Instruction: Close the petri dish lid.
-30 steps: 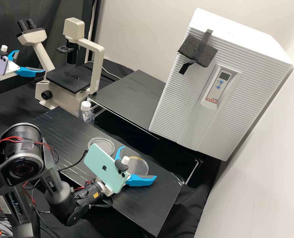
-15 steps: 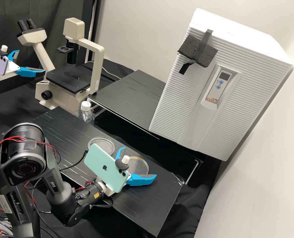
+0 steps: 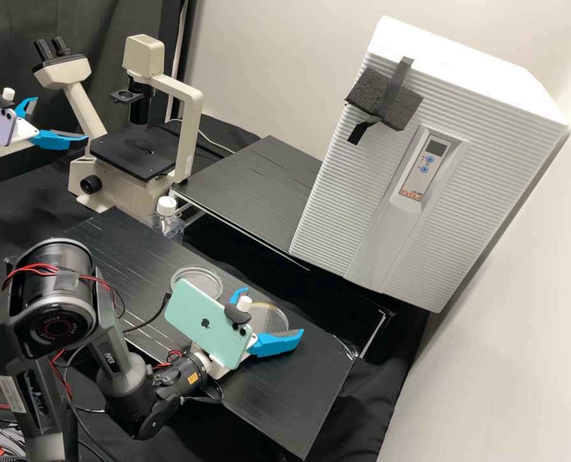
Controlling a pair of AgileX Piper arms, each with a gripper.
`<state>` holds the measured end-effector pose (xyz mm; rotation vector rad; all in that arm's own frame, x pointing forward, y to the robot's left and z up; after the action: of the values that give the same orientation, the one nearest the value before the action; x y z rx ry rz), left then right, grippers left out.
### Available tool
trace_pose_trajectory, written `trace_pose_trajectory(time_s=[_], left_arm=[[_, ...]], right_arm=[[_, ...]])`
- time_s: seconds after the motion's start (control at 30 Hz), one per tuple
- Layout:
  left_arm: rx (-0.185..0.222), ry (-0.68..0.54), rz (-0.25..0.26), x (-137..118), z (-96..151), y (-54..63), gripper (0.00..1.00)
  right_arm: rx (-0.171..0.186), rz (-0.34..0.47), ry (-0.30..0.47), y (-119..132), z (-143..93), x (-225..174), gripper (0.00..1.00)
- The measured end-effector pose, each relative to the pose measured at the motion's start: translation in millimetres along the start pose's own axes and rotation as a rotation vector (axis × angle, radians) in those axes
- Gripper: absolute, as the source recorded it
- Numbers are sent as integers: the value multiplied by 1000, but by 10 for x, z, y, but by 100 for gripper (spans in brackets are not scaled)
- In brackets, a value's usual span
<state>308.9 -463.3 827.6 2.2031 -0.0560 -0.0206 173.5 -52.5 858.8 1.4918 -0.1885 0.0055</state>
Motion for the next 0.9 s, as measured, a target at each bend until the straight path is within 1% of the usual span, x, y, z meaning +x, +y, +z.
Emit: trace_pose_trajectory(time_s=[0.4, 0.43, 0.5, 0.57, 0.6, 0.7, 0.77, 0.83, 0.9], left_arm=[[0, 0, 0, 0, 0, 0, 100], [0, 0, 0, 0, 0, 0, 100], [0, 0, 0, 0, 0, 0, 100], [0, 0, 0, 0, 0, 0, 100], [0, 0, 0, 0, 0, 0, 100], [0, 0, 0, 0, 0, 0, 100], [0, 0, 0, 0, 0, 0, 100], [0, 0, 0, 0, 0, 0, 100], [0, 0, 0, 0, 0, 0, 100]], right_arm=[[-1, -3, 3, -1, -1, 4, 0], [4, -1, 1, 3, 4, 1, 0], [37, -8, -1, 9, 11, 2, 0], [64, -9, 2, 23, 4, -5, 0], [87, -11, 0, 30, -4, -9, 100], [136, -8, -2, 56, -39, -28, 100], [156, -3, 5, 77, -79, -42, 100], [169, 7, 41, 103, -167, -59, 100], [168, 12, 79, 110, -254, -85, 100]])
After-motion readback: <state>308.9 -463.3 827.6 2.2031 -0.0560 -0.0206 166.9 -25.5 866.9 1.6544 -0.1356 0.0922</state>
